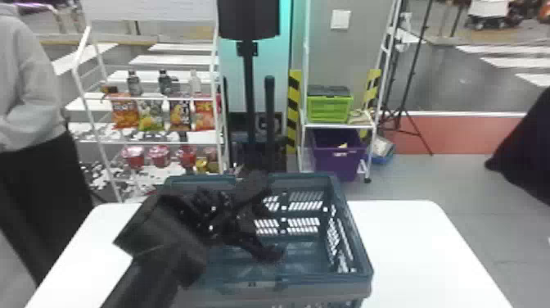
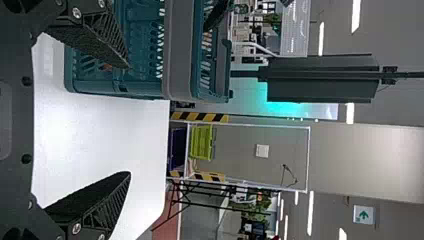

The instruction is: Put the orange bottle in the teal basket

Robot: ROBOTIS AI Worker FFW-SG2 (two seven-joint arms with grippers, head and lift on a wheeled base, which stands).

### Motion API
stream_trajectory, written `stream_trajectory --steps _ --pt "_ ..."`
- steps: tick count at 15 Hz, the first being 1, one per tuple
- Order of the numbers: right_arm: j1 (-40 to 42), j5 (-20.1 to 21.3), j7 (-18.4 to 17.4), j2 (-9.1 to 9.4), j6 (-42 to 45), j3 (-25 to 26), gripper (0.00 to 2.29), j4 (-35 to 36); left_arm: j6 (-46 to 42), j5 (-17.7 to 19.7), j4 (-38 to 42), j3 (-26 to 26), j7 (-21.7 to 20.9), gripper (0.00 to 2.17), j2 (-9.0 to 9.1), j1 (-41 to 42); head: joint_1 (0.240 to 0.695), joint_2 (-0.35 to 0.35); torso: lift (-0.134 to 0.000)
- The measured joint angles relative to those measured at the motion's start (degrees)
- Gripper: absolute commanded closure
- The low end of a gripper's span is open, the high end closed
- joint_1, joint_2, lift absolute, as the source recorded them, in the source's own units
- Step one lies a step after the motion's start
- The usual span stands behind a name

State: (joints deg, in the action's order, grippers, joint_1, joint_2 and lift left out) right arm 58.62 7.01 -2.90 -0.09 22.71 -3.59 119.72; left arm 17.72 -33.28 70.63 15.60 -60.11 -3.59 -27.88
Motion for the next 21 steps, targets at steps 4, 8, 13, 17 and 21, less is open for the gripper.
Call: stream_trajectory --steps 4,8,13,17,21 --pt "0.00 -0.29 0.00 0.00 0.00 0.21 0.13 0.05 4.52 7.68 17.07 -11.27 1.18 0.18 -0.44 8.69 0.499 0.000 0.000" --pt "-0.15 -0.71 0.09 0.00 -0.14 0.42 0.13 0.50 7.24 19.94 36.90 -23.82 6.71 0.18 1.26 23.20 0.499 0.000 0.000" --pt "-0.31 -1.76 0.41 0.00 -0.16 0.43 0.13 1.15 4.06 32.69 52.80 -36.44 12.18 0.18 3.39 42.55 0.499 0.000 0.000" --pt "-0.18 -3.65 0.61 -2.28 -0.17 0.26 0.13 2.36 -12.38 35.87 54.55 -38.24 20.28 0.18 3.41 57.35 0.499 0.000 0.000" --pt "-0.47 -5.77 0.62 -5.99 -1.48 -0.42 0.13 3.27 -30.08 37.57 49.10 -32.91 33.01 0.18 3.41 69.16 0.499 0.000 0.000"
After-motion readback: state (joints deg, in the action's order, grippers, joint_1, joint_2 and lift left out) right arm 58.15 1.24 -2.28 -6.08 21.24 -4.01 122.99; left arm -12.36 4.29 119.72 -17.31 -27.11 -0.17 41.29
